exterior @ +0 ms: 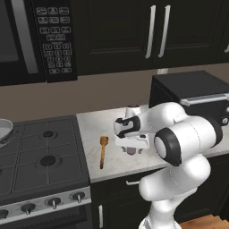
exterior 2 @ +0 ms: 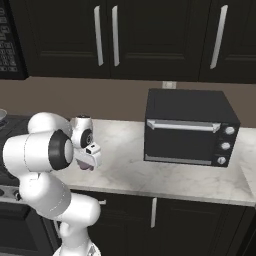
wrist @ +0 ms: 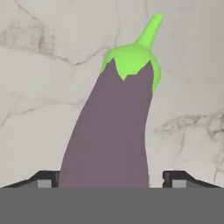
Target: Put the bell pepper and eggplant in the pot. Retrieve the spatula and lightly stir the vegetables in the pot.
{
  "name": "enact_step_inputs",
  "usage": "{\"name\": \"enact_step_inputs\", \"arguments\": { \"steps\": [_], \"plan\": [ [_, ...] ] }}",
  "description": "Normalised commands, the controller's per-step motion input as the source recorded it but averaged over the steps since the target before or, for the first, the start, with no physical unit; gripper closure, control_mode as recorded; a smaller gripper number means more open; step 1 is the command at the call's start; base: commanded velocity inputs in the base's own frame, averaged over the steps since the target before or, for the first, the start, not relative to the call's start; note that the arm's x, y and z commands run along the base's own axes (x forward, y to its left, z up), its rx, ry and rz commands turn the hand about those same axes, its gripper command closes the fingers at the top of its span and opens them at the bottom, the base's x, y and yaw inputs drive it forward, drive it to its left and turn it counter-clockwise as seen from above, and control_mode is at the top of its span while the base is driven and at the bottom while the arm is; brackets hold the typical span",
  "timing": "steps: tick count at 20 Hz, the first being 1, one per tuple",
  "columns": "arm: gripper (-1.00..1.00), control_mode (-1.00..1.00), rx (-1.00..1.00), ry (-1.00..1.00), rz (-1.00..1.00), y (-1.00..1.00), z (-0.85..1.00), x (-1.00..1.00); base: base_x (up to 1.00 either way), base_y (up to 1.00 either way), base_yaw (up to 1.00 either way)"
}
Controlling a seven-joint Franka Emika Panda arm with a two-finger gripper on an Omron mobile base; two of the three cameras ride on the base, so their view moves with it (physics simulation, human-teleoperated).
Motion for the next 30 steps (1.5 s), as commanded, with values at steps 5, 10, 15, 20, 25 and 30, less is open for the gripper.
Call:
{"name": "enact_step_inputs", "arguments": {
  "steps": [5,10,15,20,25,30],
  "plan": [
    [1.0,-1.0,0.0,0.0,0.0,0.0,0.0,0.0,0.0,0.0,0.0],
    [1.0,-1.0,0.0,-0.03,0.0,0.0,0.05,-0.31,0.0,0.0,0.0],
    [1.0,-1.0,0.0,-0.08,0.06,-0.11,0.62,-0.91,0.0,0.0,0.0],
    [1.0,-1.0,0.0,0.02,0.17,-0.22,1.0,-0.38,0.0,0.0,0.0],
    [1.0,-1.0,0.02,0.03,0.19,-0.22,0.83,-0.33,0.0,0.0,0.0],
    [1.0,-1.0,0.07,-0.03,0.2,-0.27,0.44,-0.72,0.0,0.0,0.0]
  ]
}}
